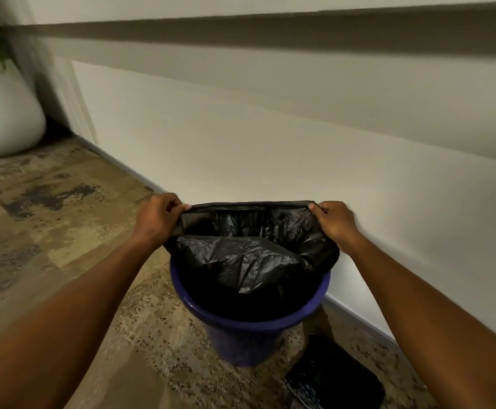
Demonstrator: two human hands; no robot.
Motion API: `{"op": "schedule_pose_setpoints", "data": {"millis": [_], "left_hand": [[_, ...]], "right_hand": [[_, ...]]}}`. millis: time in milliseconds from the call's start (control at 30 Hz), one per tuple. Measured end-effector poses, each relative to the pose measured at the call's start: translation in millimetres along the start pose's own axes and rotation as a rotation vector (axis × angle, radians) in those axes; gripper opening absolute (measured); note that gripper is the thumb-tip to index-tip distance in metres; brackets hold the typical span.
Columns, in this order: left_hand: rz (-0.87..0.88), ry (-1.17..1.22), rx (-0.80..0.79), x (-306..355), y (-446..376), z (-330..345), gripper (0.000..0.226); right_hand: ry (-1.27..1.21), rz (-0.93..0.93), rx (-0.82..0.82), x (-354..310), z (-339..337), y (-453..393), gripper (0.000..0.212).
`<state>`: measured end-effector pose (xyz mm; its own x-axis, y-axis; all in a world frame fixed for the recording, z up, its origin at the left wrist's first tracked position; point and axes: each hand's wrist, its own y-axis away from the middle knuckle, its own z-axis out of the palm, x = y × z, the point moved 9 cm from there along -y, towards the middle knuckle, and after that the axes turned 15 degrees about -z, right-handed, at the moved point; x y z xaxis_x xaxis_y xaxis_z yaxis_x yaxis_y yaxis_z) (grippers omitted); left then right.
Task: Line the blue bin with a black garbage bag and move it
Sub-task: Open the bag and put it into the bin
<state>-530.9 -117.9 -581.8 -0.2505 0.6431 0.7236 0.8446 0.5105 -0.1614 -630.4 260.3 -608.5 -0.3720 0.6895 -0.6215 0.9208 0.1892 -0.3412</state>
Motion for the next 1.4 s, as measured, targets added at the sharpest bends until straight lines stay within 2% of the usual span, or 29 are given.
{"op": "schedule_pose_setpoints", "data": {"millis": [100,367,567,700,800,900,1033,1100,1167,1233,1300,1400], "left_hand": [[-0.043,-0.025,0.119,-1,-13,-1,0.027],[-0.093,-0.171,0.203,0,-42,13,0.031],[-0.132,-0.324,0.174,-7,-44,28,0.032],[-0.196,-0.322,0.096,-25,-43,41,0.041],[-0.234,-0.171,-0.035,-40,-45,49,0.041],[-0.284,0.113,-0.317,-59,-28,70,0.030],[-0.532,0.472,-0.512,-103,5,80,0.021],[-0.593,0.649,-0.596,-109,23,82,0.019],[-0.614,0.786,-0.667,-100,41,82,0.025],[-0.624,0.888,-0.720,-86,53,80,0.029],[-0.613,0.964,-0.755,-72,62,73,0.025],[-0.635,1.000,-0.772,-72,69,63,0.014]], "right_hand": [[0.065,-0.027,-0.030,-9,6,-11,0.053],[0.195,0.040,-0.109,7,22,-35,0.061],[0.262,0.090,-0.114,23,34,-33,0.054],[0.269,0.128,-0.130,28,38,-33,0.048],[0.276,0.164,-0.134,30,38,-34,0.044],[0.278,0.179,-0.160,34,39,-33,0.043],[0.186,0.212,-0.215,45,40,-26,0.046],[0.133,0.228,-0.258,49,38,-17,0.045],[-0.001,0.278,-0.256,52,35,1,0.043],[-0.221,0.408,-0.195,57,30,30,0.044],[-0.438,0.534,-0.161,57,30,60,0.044],[-0.745,0.608,-0.125,56,33,91,0.035]]}}
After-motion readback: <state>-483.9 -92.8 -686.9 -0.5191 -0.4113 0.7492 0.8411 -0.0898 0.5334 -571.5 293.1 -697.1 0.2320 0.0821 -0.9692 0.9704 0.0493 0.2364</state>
